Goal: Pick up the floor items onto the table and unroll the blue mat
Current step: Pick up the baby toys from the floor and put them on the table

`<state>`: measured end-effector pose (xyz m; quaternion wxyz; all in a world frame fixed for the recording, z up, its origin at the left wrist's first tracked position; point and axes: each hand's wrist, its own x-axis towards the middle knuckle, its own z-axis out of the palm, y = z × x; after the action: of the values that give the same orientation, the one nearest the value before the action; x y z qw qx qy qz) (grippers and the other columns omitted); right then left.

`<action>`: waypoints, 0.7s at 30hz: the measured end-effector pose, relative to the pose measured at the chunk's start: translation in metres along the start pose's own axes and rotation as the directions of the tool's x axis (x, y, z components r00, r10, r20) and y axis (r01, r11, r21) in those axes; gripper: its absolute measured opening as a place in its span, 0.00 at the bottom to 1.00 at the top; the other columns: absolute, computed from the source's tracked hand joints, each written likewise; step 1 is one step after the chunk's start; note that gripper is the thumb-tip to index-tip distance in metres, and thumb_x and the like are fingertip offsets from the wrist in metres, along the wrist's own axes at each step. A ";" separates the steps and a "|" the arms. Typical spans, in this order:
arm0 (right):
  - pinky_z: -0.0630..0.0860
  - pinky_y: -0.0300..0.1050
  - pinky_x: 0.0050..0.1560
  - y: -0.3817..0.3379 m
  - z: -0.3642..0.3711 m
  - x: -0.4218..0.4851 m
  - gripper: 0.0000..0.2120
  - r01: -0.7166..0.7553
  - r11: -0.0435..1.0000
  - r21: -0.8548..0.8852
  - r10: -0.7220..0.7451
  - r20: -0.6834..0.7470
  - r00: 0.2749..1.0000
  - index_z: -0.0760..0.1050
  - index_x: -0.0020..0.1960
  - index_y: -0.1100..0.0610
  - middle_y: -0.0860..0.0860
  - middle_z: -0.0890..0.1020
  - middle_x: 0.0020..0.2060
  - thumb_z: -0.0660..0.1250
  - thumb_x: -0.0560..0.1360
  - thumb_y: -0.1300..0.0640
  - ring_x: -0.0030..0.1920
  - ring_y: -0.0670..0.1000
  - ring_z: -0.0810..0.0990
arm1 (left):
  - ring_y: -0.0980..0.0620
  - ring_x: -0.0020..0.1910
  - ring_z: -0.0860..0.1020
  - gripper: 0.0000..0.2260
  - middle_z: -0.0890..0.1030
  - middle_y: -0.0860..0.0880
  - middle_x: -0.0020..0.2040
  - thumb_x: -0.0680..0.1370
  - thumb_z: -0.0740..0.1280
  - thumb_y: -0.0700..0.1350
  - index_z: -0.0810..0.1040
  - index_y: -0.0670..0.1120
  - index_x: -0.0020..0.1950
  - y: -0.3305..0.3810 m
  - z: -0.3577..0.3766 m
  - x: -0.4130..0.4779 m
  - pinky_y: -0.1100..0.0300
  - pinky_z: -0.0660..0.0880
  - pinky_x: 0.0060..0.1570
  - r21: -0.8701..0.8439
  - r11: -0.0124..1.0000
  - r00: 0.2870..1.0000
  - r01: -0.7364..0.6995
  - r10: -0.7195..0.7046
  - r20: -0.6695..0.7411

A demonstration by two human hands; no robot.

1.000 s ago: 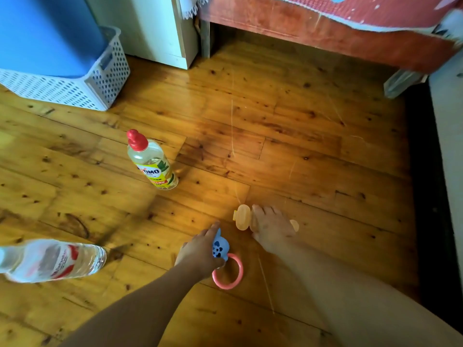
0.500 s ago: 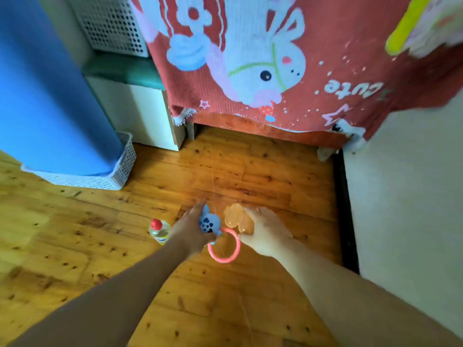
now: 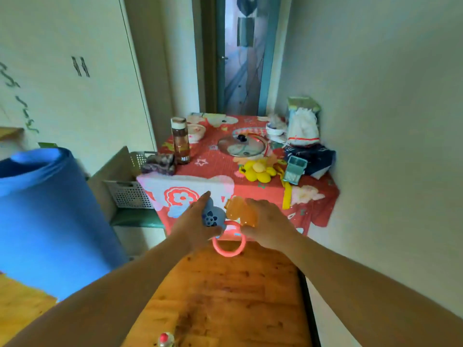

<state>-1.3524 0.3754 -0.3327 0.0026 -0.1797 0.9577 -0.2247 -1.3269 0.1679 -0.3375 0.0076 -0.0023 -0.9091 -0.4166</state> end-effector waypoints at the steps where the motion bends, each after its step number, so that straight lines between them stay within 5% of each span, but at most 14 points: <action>1: 0.65 0.47 0.63 -0.005 -0.023 0.002 0.35 0.010 1.000 -0.006 -0.010 -0.033 0.999 0.60 0.73 0.51 0.54 0.70 0.68 0.68 0.71 0.43 0.67 0.56 0.67 | 0.46 0.61 0.74 0.45 0.68 0.47 0.70 0.65 0.77 0.49 0.54 0.54 0.75 0.020 -0.013 0.005 0.55 0.74 0.58 0.015 1.000 1.000 -0.019 0.019 0.002; 6: 0.65 0.51 0.65 -0.017 -0.136 0.003 0.35 0.055 0.998 -0.035 -0.060 -0.159 0.986 0.61 0.73 0.50 0.54 0.69 0.68 0.69 0.71 0.41 0.67 0.58 0.67 | 0.46 0.55 0.76 0.46 0.73 0.47 0.65 0.64 0.78 0.49 0.54 0.54 0.75 0.129 -0.067 0.017 0.56 0.75 0.52 0.036 0.983 0.982 -0.180 0.181 -0.044; 12: 0.69 0.48 0.56 -0.015 -0.224 -0.008 0.34 0.088 0.995 -0.042 -0.097 -0.312 0.945 0.63 0.71 0.48 0.54 0.73 0.65 0.71 0.69 0.44 0.63 0.58 0.70 | 0.44 0.65 0.72 0.45 0.67 0.46 0.71 0.66 0.76 0.51 0.52 0.53 0.75 0.216 -0.086 0.025 0.49 0.71 0.64 0.040 0.952 0.949 -0.304 0.306 -0.068; 15: 0.69 0.48 0.53 -0.007 -0.251 -0.014 0.34 0.098 0.993 -0.062 -0.114 -0.366 0.924 0.63 0.71 0.48 0.55 0.73 0.64 0.71 0.69 0.44 0.62 0.58 0.71 | 0.47 0.63 0.72 0.44 0.67 0.47 0.71 0.66 0.76 0.53 0.53 0.54 0.75 0.242 -0.083 0.031 0.57 0.71 0.59 0.096 0.931 0.927 -0.353 0.362 -0.097; 21: 0.72 0.51 0.58 0.010 -0.272 -0.003 0.34 0.084 0.994 -0.075 -0.105 -0.352 0.930 0.62 0.72 0.50 0.54 0.71 0.66 0.70 0.70 0.44 0.62 0.56 0.71 | 0.45 0.62 0.74 0.45 0.68 0.47 0.71 0.66 0.76 0.53 0.52 0.56 0.75 0.259 -0.074 0.059 0.53 0.74 0.60 0.118 0.920 0.920 -0.373 0.384 -0.085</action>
<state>-1.3762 0.5014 -0.0921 -0.1864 -0.1820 0.9389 -0.2249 -1.3819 0.2810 -0.0925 0.1366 -0.1553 -0.9094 -0.3609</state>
